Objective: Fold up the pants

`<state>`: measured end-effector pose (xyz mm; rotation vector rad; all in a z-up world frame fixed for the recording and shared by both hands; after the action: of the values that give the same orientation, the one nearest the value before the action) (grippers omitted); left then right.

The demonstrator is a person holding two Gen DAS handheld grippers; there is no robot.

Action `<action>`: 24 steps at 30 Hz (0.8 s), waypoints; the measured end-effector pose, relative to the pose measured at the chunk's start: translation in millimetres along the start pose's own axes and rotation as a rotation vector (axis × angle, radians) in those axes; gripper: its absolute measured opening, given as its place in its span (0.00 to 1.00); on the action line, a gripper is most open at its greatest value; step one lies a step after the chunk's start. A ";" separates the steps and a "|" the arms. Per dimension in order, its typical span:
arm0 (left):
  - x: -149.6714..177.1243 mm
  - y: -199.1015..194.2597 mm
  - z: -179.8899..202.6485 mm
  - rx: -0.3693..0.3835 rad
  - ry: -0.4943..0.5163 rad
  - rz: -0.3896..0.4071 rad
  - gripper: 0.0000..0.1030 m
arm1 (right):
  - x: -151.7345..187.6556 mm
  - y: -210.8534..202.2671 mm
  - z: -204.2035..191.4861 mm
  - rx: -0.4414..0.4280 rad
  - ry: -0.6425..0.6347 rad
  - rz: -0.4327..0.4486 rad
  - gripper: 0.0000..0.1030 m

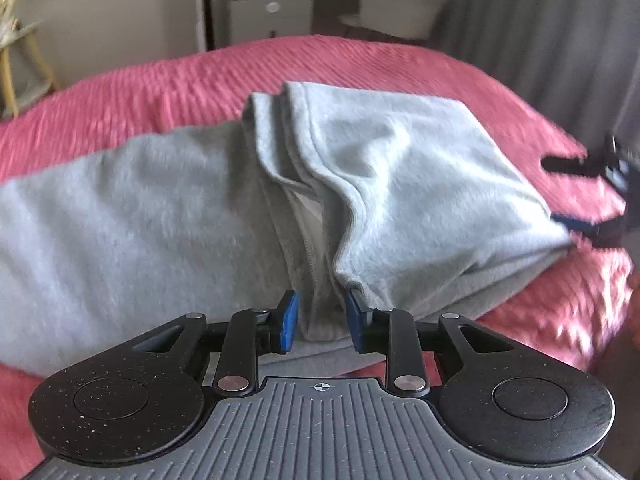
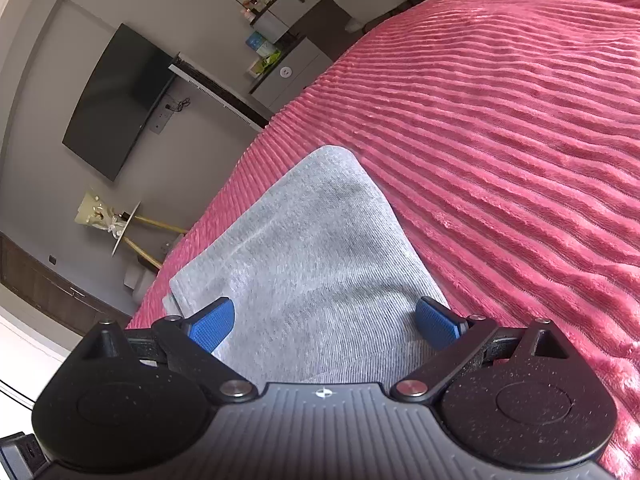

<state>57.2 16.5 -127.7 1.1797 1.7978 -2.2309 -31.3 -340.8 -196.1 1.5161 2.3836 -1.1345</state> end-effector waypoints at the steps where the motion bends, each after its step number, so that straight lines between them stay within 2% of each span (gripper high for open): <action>1: -0.2 0.4 2.2 0.000 0.023 0.000 0.28 | -0.2 0.2 0.2 0.000 0.003 0.001 0.94; 6: -3.3 15.9 9.4 0.031 0.092 -0.043 0.24 | 0.8 1.8 -1.9 0.018 -0.012 0.001 0.94; 8: -6.1 22.7 6.1 0.050 0.078 -0.056 0.24 | 1.6 1.9 -3.5 0.026 -0.022 0.000 0.94; 11: -8.3 29.7 -0.8 0.076 0.032 -0.073 0.14 | 2.3 2.1 -4.5 0.030 -0.031 0.000 0.94; 12: -7.5 29.4 -1.3 0.068 0.027 -0.073 0.07 | 2.1 2.3 -4.4 0.031 -0.030 0.001 0.94; 13: -5.3 24.9 0.2 0.047 0.022 -0.069 0.05 | 2.2 2.3 -4.7 0.033 -0.032 0.001 0.94; 17: 7.5 13.5 -11.6 -0.002 -0.119 -0.089 0.05 | 2.9 2.3 -7.1 0.043 -0.045 0.000 0.94; 18: 12.3 10.8 -15.9 -0.042 -0.150 -0.101 0.02 | 3.1 2.1 -7.7 0.044 -0.048 0.000 0.94; 19: 20.4 9.1 -22.0 -0.129 -0.177 -0.127 0.02 | 3.2 1.7 -7.9 0.045 -0.049 0.000 0.94; 22: 33.7 -3.6 -28.5 -0.215 -0.210 -0.132 0.05 | 3.2 0.7 -7.2 0.041 -0.043 0.000 0.94; 23: 33.2 -9.9 -24.8 -0.251 -0.199 -0.122 0.15 | 3.3 0.7 -7.1 0.040 -0.041 0.001 0.94; 24: 30.8 -15.3 -19.8 -0.280 -0.189 -0.109 0.30 | 3.6 0.8 -7.2 0.041 -0.041 0.002 0.94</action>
<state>38.5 50.9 -133.5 0.8112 2.0515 -1.9764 -30.3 -333.4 -192.9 1.4915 2.3465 -1.2090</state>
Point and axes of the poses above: each gripper's, at about its wrist camera, not at the fingertips, and y roughly the way its jaws point, z to its right, x to its underside, the point moved 3 cm from there along y, roughly the way its jaws point, and after that the axes turned 5 degrees about -z, right-handed, at the moved point
